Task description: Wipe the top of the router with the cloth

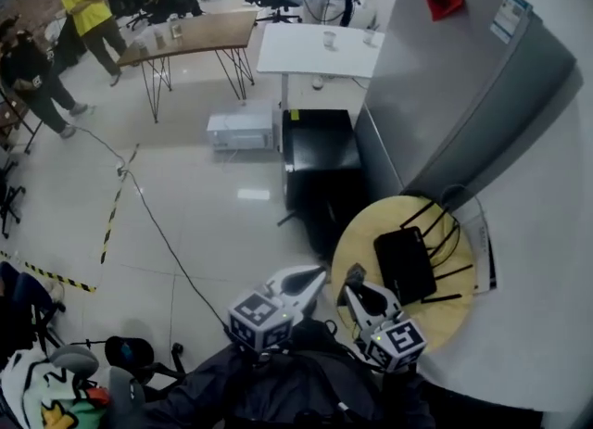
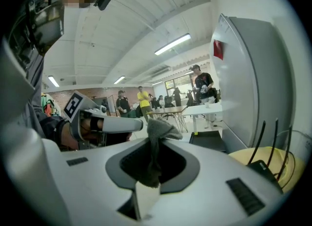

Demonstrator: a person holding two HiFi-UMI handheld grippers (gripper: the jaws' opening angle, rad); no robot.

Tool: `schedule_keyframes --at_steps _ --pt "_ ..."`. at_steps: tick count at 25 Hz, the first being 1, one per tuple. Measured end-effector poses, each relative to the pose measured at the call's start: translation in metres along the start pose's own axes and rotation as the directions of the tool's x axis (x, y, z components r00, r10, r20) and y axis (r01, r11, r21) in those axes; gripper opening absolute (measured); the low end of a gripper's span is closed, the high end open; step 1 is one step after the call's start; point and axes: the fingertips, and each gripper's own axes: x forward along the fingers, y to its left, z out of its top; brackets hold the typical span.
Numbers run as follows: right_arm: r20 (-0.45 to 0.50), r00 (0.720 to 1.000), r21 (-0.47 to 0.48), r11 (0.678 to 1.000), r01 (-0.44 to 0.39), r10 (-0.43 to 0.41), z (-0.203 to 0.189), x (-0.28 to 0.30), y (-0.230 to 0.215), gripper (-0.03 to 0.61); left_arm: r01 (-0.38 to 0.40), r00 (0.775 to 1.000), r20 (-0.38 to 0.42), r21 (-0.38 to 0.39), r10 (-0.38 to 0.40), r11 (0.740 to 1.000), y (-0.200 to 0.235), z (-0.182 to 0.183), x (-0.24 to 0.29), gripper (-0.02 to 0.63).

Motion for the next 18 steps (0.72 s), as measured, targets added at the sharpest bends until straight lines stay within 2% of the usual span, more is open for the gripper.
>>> schedule_keyframes --at_steps 5,9,13,18 --pt "0.015 0.995 0.066 0.993 0.097 -0.098 -0.001 0.018 -0.062 0.071 0.090 0.993 -0.082 0.027 -0.087 0.996 0.022 0.011 0.065 0.000" --pt "0.031 0.984 0.130 0.977 0.168 -0.174 0.003 0.025 -0.109 0.071 0.179 0.972 -0.168 0.055 -0.167 0.982 0.030 0.022 0.122 0.002" --pt "0.024 0.965 0.194 0.948 0.251 -0.261 0.002 0.021 -0.143 0.071 0.267 0.938 -0.244 0.055 -0.247 0.962 0.028 0.024 0.166 0.000" --pt "0.025 0.923 0.269 0.892 0.364 -0.384 -0.006 0.007 -0.177 0.071 0.381 0.875 -0.344 0.055 -0.341 0.923 0.020 0.016 0.203 0.000"
